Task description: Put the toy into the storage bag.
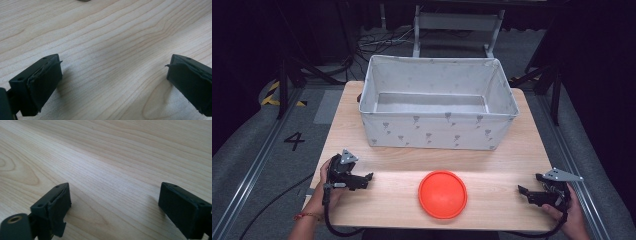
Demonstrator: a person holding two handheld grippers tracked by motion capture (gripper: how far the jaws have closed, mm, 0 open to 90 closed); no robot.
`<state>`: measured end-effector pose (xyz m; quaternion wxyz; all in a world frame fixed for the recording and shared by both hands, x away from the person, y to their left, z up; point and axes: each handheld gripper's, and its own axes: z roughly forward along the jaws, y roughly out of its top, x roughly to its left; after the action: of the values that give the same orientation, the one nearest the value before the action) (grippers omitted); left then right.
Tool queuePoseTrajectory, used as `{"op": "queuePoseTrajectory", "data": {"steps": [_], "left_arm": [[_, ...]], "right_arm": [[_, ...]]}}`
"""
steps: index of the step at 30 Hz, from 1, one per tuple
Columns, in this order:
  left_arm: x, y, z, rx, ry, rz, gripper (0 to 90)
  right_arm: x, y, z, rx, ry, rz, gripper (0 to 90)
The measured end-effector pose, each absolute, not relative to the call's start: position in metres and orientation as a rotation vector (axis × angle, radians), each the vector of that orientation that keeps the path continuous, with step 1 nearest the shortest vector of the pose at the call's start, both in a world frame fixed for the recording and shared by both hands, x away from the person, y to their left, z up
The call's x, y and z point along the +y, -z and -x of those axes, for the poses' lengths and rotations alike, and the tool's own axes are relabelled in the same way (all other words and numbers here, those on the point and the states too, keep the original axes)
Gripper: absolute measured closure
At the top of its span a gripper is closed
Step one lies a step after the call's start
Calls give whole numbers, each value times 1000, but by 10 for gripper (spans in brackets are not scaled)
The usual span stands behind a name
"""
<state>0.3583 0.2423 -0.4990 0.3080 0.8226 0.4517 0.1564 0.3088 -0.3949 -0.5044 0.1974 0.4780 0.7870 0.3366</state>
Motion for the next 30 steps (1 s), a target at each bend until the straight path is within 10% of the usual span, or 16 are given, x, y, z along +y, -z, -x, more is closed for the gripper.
{"op": "queuePoseTrajectory", "data": {"steps": [30], "left_arm": [[252,499,-355,1078,-369,-2227,1]], "right_arm": [[-389,495,-324,2387,-904,-1247,159]]}}
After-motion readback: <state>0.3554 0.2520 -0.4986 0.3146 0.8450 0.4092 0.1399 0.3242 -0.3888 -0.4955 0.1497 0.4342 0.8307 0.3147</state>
